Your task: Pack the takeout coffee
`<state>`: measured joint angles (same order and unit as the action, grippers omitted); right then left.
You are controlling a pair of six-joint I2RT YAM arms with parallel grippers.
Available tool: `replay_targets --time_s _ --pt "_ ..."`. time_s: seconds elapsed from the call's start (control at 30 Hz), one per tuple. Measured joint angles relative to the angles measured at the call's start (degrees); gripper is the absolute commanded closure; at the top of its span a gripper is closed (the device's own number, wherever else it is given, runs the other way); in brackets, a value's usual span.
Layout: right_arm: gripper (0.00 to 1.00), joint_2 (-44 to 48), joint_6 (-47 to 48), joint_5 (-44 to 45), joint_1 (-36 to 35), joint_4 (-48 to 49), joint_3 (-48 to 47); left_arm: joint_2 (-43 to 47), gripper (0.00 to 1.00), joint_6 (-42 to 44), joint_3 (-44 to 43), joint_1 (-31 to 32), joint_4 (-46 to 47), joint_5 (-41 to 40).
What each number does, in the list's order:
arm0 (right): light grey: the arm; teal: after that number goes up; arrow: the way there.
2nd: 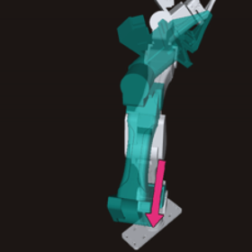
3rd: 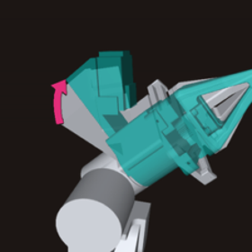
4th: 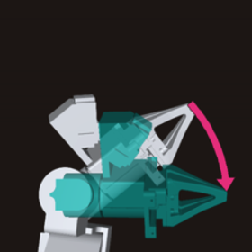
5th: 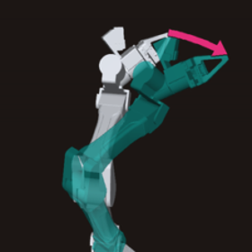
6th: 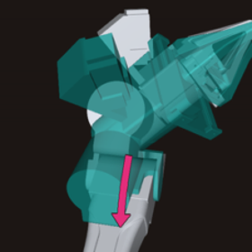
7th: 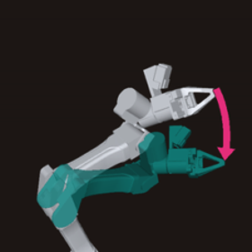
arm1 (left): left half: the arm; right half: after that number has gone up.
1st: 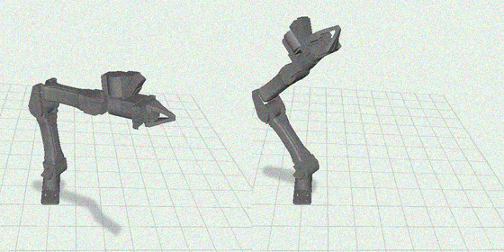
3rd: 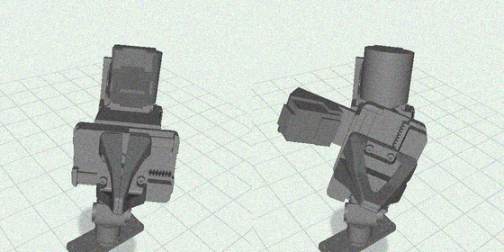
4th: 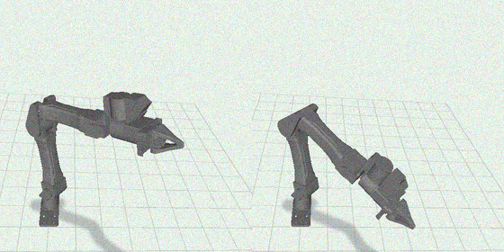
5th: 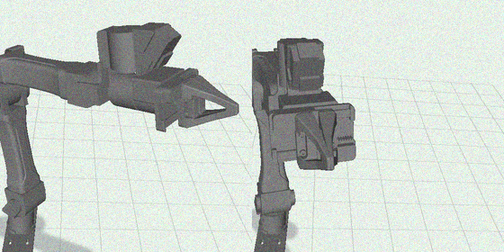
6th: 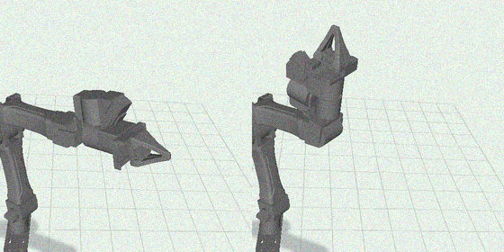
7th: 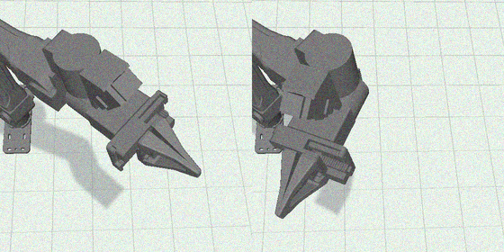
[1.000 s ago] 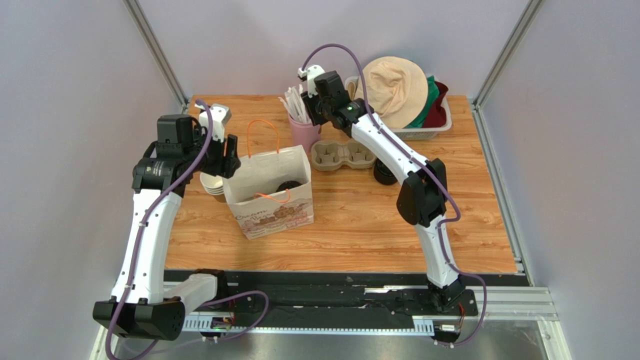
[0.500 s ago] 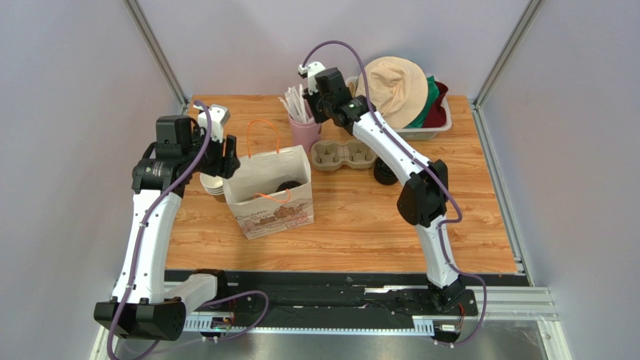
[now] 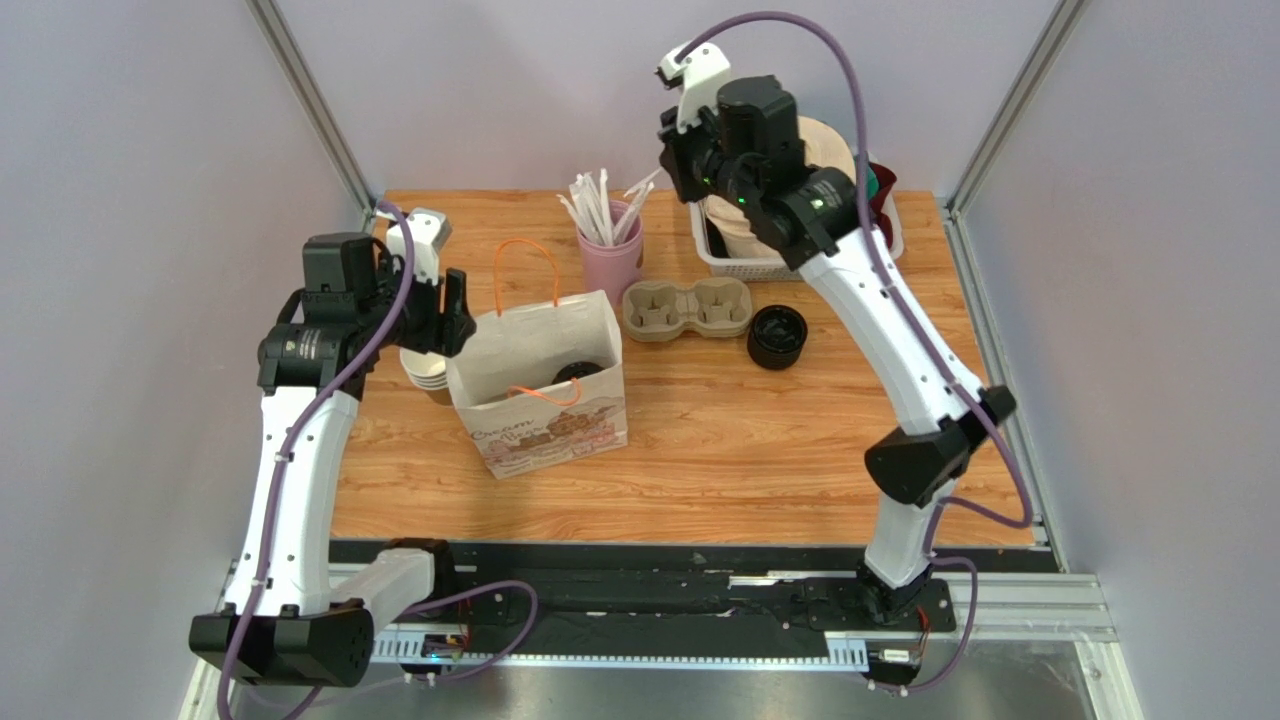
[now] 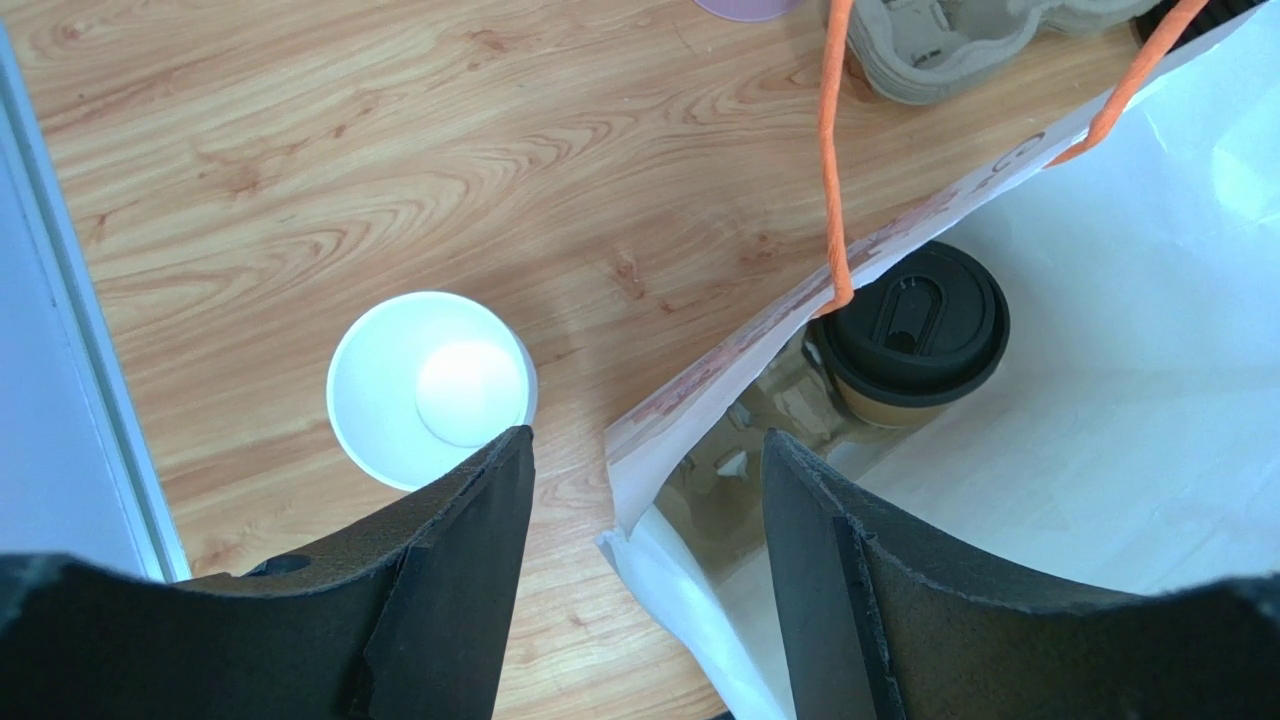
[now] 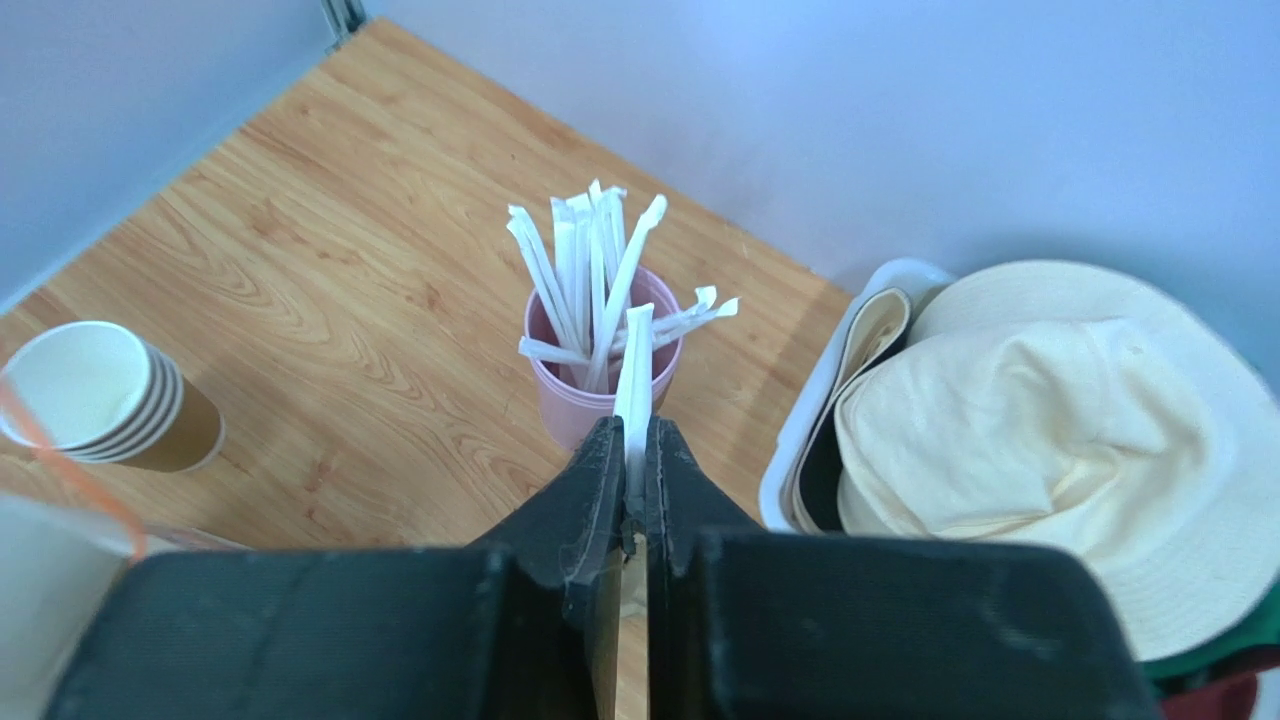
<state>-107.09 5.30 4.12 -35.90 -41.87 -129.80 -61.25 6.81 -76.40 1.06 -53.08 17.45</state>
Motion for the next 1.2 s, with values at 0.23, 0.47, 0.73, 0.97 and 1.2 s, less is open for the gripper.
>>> replay_targets --time_s 0.23,0.47,0.73,0.97,1.2 --pt "0.99 8.98 2.95 0.90 -4.44 -4.33 -0.44 0.55 0.33 -0.52 -0.24 -2.84 0.13 -1.62" --pt "0.99 13.51 4.68 0.92 -11.85 -10.08 0.04 0.63 0.28 -0.04 -5.51 -3.43 -1.09 -5.60" --pt "1.00 16.50 4.63 0.79 -21.05 -14.12 1.99 1.38 0.27 -0.20 -8.04 -4.15 -1.27 -11.47" --pt "1.00 18.38 5.09 1.18 -25.55 -14.86 2.01 0.96 0.27 -0.74 -8.02 -7.23 -1.42 -14.53" --pt "1.00 17.07 6.01 0.92 -29.79 -14.97 1.90 1.29 0.27 -1.53 -7.48 -8.52 -1.29 -15.02"
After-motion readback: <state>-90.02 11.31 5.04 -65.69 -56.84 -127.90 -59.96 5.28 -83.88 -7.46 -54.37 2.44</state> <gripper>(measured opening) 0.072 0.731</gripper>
